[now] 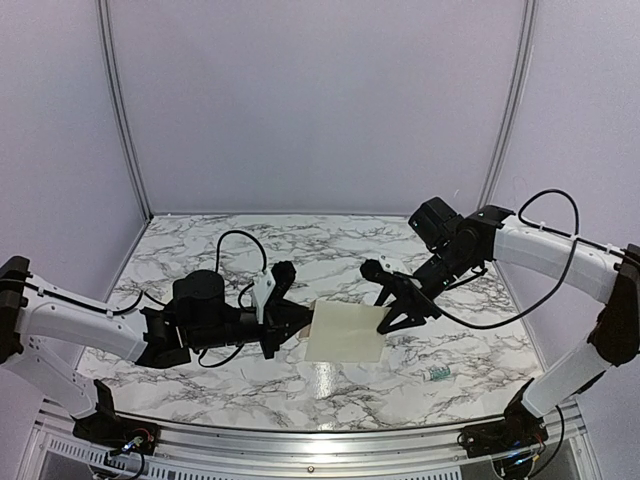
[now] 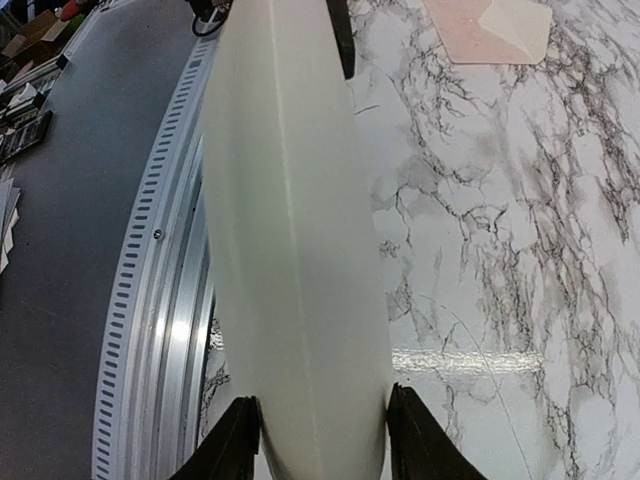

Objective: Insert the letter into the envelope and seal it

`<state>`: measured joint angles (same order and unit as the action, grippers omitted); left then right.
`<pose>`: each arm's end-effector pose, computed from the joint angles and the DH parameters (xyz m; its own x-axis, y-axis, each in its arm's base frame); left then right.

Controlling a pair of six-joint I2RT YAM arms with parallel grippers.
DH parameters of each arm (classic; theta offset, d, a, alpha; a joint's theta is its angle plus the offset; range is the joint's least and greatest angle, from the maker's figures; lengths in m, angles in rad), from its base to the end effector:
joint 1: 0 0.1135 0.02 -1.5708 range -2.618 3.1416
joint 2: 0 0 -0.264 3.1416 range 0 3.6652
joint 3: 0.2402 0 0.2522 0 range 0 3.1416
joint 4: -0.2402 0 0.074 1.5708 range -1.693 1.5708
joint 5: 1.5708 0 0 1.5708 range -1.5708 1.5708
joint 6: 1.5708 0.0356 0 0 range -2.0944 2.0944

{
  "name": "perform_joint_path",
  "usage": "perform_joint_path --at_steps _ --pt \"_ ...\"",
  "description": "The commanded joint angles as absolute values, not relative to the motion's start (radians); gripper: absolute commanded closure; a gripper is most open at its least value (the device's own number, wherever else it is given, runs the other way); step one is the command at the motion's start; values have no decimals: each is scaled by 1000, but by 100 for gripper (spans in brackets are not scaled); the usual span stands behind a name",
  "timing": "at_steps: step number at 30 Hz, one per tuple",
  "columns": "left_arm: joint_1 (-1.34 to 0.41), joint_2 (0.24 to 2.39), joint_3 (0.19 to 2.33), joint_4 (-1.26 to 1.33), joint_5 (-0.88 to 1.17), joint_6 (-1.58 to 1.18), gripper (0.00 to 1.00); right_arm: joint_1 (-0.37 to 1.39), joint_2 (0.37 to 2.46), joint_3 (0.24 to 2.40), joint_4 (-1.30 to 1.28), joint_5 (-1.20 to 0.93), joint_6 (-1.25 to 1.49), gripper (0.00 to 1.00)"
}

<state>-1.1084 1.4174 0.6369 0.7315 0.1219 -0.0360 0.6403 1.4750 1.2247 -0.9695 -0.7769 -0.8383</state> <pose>0.1322 -0.2750 0.2393 -0.0558 0.0318 -0.9979 0.9411 0.3354 -0.0419 0.2105 0.1880 0.2804 -0.0431 -0.6933 -0.7194 -0.9740 -0.1310 0.1846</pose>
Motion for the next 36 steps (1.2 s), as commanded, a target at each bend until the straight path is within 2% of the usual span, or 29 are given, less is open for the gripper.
perform_joint_path --at_steps 1,11,12,17,20,25,30,36 --pt "-1115 1396 655 729 109 -29 100 638 1478 1233 -962 -829 -836 66" --pt "-1117 1389 624 727 53 -28 100 636 1468 1239 -979 -849 -848 100" --pt "-1117 1378 616 724 40 -27 98 637 1468 1241 -983 -845 -849 100" --pt "-1115 1244 587 542 -66 -5 66 638 1471 1240 -998 -816 -860 100" --pt "-1115 1165 602 360 -84 36 55 639 1475 1235 -1004 -776 -873 100" --pt "-1115 1116 652 270 -50 14 42 690 1505 1242 -1009 -666 -881 100" --pt "-1125 1220 782 272 14 -95 31 758 1578 1356 -1060 -634 -829 100" --pt "-1145 1367 938 189 67 -84 28 775 1610 1450 -1120 -645 -833 100"
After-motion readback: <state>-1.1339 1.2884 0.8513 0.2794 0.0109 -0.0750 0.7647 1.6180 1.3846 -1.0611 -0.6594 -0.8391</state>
